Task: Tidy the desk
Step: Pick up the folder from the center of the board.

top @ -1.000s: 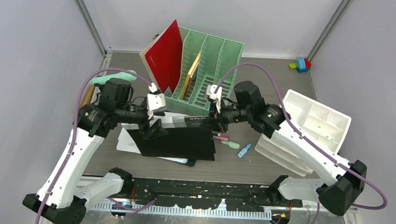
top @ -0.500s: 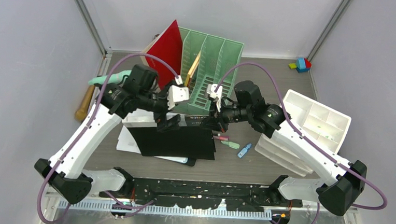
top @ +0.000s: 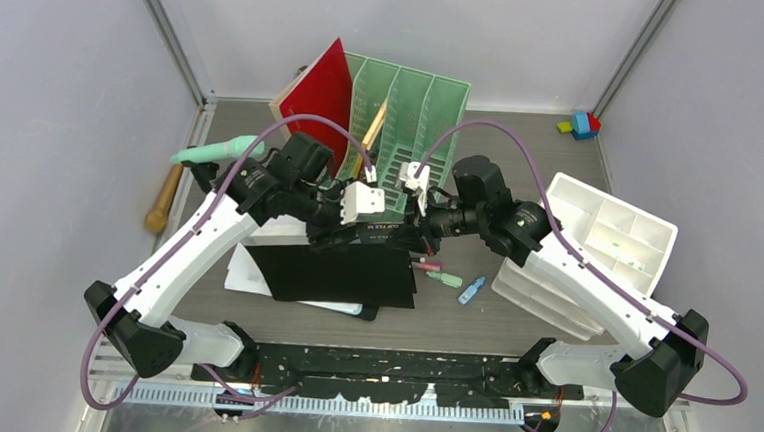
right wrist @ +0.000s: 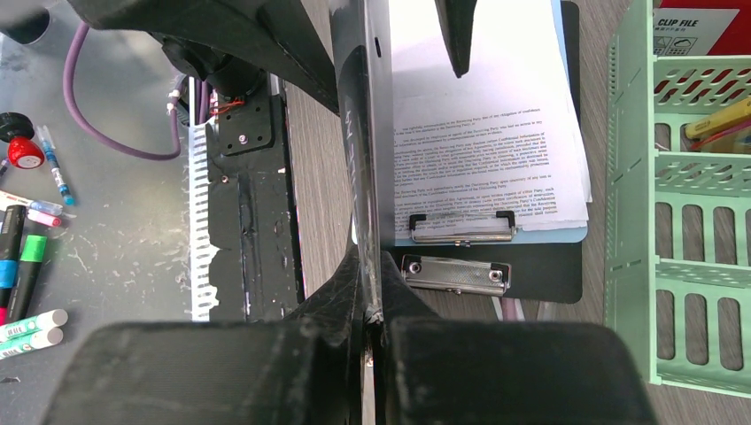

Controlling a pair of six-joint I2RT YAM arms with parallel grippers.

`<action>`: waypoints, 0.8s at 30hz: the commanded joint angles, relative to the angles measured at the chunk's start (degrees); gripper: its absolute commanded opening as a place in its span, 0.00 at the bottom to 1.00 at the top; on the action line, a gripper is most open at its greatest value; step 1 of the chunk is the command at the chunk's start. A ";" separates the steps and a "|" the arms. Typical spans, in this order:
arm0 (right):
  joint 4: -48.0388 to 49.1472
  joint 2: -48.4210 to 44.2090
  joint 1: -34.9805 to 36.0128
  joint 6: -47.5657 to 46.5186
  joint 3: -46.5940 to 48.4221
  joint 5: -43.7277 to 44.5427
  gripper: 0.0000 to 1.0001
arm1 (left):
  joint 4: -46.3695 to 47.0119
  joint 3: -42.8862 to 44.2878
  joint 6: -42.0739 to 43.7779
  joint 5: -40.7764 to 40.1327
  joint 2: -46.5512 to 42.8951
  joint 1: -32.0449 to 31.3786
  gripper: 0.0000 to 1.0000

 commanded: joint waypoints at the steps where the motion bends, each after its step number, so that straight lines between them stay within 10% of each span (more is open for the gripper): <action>1: 3.10 -2.32 -0.37 0.30 1.58 -0.31 0.00 | -2.68 0.56 2.10 -2.21 0.32 -1.04 0.56; 7: 3.49 -2.40 -0.51 0.31 1.09 -0.28 0.00 | -5.70 2.48 2.34 -2.27 2.37 -1.37 0.32; 10: 3.60 -2.53 -0.66 0.43 0.90 -0.14 0.00 | -6.04 2.89 2.31 -2.20 2.54 -1.55 0.02; 13: 4.03 -2.97 -0.88 0.65 0.53 0.37 0.03 | -6.32 3.27 2.11 -1.19 1.84 -1.61 0.00; 15: 4.30 -3.42 -1.12 0.91 0.34 0.93 0.12 | -6.24 3.71 1.86 -0.17 0.83 -1.57 0.00; 18: 4.87 -3.96 -1.44 1.72 0.13 2.26 0.52 | -5.70 4.37 0.98 0.51 -0.62 -1.64 0.00; 24: 5.69 -4.98 -2.62 2.88 -0.08 4.30 0.87 | -5.61 5.81 -2.07 1.26 -1.51 -1.57 0.00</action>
